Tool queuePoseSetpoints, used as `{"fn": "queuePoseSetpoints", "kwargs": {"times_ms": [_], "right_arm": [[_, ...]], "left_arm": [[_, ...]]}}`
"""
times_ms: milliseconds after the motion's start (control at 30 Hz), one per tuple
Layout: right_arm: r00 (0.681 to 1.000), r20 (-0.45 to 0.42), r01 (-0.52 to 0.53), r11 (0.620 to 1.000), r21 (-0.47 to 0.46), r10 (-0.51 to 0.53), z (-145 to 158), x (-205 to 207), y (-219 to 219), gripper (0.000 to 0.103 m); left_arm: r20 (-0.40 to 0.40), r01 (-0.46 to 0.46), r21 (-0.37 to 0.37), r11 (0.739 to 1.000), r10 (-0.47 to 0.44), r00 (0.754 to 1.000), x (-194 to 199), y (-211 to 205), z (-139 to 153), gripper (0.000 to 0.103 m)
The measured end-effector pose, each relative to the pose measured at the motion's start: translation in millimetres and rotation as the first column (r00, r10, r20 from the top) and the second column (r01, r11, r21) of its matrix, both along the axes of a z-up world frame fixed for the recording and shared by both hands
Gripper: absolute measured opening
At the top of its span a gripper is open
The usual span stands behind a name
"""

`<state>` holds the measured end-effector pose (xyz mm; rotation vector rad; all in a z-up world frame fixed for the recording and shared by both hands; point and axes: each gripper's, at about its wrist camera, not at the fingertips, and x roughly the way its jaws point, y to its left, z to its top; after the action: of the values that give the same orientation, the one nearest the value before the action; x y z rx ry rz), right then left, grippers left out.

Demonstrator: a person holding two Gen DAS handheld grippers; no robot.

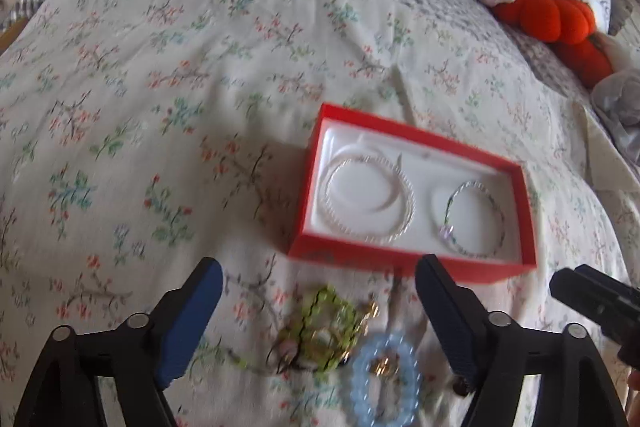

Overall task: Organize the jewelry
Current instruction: 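Open both grippers to release the bracelets and withdraw, then grasp the lime-green beaded bracelet with the left gripper while the right grasps the black hair clip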

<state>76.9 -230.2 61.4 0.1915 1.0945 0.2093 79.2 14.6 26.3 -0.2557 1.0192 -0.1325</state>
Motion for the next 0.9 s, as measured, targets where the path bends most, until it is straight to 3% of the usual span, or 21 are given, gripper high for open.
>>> {"fn": "queuePoseSetpoints", "kwargs": {"times_ms": [233,400,567,667,767,900], "right_arm": [[0.996,-0.065,-0.065,0.997,-0.041,0.062,-24.0,-28.3,-0.7,0.061],[0.991,-0.110,-0.087,0.993,-0.083,0.078,-40.0,-44.9,-8.2,0.061],[0.988,-0.142,-0.070,0.993,-0.095,0.056,-51.8,-55.5,-20.5,0.061],[0.985,-0.168,-0.062,0.995,-0.075,0.049,-57.6,-59.6,-25.6,0.061],[0.982,-0.186,-0.057,0.997,-0.056,0.046,-61.0,-61.4,-25.5,0.061],[0.981,-0.187,-0.071,0.995,-0.066,0.058,-62.1,-61.0,-19.5,0.061]], "left_arm": [[-0.034,0.006,0.102,0.995,-0.003,0.999,-31.8,8.0,-17.6,0.093],[-0.080,0.069,0.174,0.982,-0.055,0.995,-48.1,10.9,-34.4,0.093],[-0.102,0.151,0.189,0.970,-0.133,0.986,-58.7,13.6,-43.8,0.093],[-0.103,0.170,0.161,0.972,-0.155,0.983,-56.1,19.9,-44.8,0.093],[-0.102,0.148,0.077,0.986,-0.140,0.985,-46.9,30.0,-44.6,0.091],[-0.114,0.127,-0.048,0.991,-0.131,0.985,-32.0,34.4,-47.4,0.073]]}}
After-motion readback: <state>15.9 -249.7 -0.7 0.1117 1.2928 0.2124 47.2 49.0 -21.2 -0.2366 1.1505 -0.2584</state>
